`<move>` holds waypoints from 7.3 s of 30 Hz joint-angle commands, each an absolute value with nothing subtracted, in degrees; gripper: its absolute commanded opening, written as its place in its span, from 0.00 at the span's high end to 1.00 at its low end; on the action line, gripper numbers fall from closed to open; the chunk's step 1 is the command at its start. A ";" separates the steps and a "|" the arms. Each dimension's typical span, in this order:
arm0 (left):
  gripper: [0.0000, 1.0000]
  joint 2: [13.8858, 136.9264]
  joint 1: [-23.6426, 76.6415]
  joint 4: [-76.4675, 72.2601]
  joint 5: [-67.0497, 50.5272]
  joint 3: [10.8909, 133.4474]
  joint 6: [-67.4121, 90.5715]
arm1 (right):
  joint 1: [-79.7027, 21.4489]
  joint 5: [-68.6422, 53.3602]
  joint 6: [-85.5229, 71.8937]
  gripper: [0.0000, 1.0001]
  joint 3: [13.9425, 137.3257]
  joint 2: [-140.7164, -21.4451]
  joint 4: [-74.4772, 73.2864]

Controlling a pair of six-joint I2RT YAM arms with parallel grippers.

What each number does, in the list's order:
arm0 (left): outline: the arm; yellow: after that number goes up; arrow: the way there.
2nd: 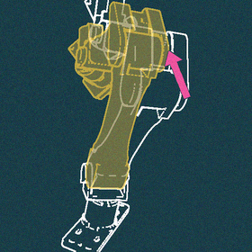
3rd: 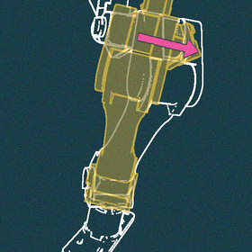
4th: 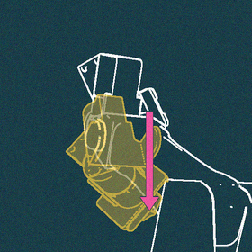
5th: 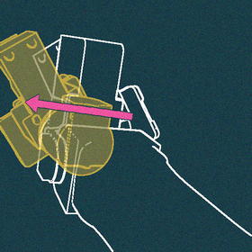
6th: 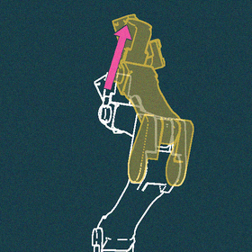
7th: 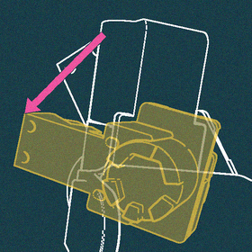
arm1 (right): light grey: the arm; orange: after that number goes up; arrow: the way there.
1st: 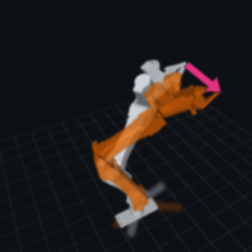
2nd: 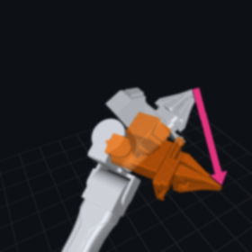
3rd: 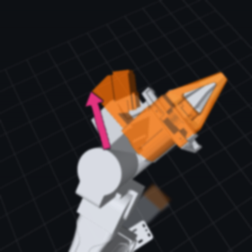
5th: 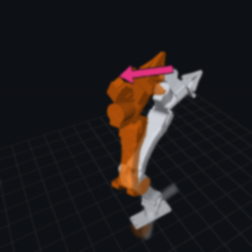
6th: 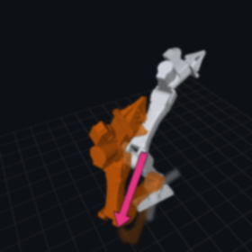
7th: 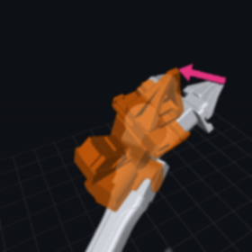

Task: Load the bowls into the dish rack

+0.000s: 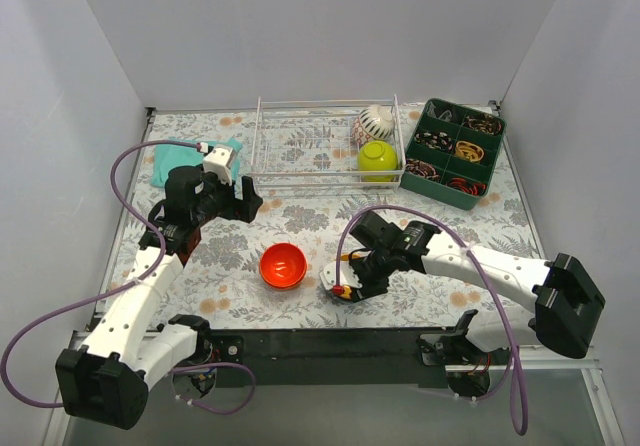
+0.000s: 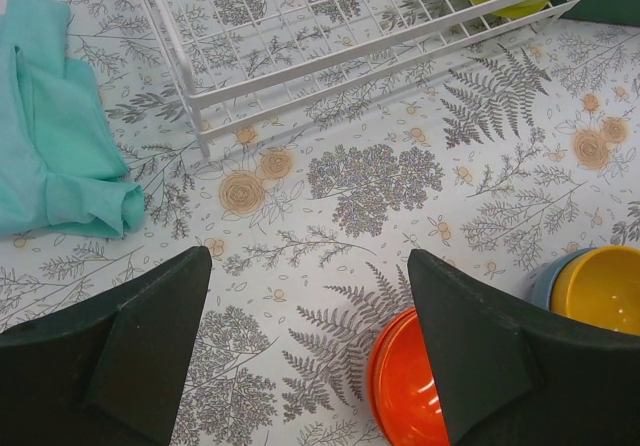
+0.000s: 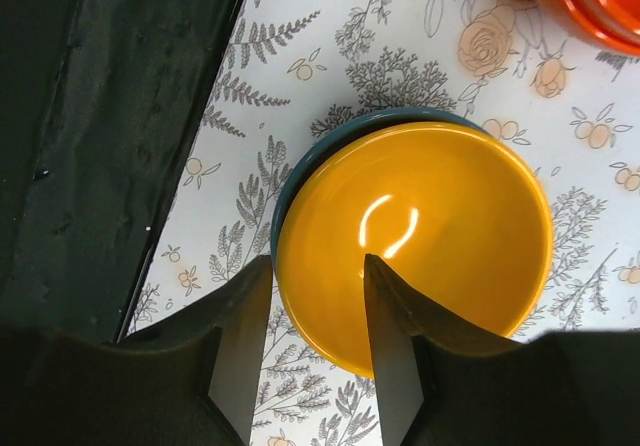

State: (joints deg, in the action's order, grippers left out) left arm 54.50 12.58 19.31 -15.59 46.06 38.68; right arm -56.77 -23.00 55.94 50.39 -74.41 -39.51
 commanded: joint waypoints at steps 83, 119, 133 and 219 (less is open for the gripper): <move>1.00 124.98 13.01 11.16 -29.62 109.16 35.95 | -21.88 -40.87 -50.18 0.99 131.40 -149.59 27.69; 1.00 136.41 14.59 3.96 -18.19 116.98 32.43 | -18.81 -42.01 -43.68 0.99 123.31 -148.45 23.99; 1.00 134.30 14.85 2.37 -19.60 115.05 34.80 | -22.94 -42.28 -46.93 0.99 127.53 -150.99 26.10; 1.00 126.74 17.67 1.41 -23.38 108.63 42.54 | -32.61 -21.09 24.17 0.42 108.72 -125.42 -11.16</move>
State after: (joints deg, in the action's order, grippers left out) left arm 132.35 17.89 1.39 -23.40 109.71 42.87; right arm -31.44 -23.66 22.55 106.41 -123.81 -13.41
